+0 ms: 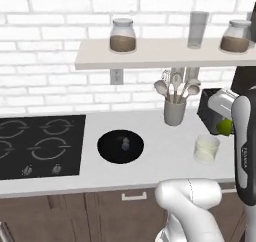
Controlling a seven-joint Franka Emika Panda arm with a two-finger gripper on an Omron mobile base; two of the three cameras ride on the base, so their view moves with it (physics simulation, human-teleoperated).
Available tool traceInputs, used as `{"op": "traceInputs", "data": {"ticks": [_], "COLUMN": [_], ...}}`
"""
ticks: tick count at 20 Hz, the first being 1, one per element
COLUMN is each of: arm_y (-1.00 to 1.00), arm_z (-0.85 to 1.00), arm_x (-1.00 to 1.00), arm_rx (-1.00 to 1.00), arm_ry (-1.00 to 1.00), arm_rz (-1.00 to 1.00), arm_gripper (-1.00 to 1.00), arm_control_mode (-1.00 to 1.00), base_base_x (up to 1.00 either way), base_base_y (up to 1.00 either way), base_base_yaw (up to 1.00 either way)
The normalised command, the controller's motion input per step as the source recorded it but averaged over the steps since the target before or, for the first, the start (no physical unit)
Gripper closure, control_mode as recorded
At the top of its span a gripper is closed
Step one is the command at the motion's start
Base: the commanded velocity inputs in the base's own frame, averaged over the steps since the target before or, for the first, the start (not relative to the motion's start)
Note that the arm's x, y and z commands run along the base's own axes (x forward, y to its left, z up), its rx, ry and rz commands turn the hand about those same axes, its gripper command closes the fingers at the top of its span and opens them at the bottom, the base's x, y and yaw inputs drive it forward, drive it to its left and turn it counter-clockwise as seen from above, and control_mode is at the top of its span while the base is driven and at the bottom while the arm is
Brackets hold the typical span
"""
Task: Grab a lemon wedge from the fridge and one ice cube from the ice bowl, and put them in the glass of lemonade.
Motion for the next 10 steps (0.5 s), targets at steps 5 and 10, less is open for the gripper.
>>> {"op": "traceInputs", "data": {"ticks": [5,10], "arm_y": [0.00,0.00], "arm_z": [0.00,0.00], "arm_x": [0.00,0.00], "arm_rx": [0.00,0.00], "arm_ry": [0.00,0.00], "arm_rz": [0.00,0.00], "arm_gripper": [1.00,1.00], "arm_control_mode": [1.00,1.00], "base_base_x": [0.47,0.45], "base_base_y": [0.04,-0.04], "base_base_yaw": [-0.24,-0.10]}}
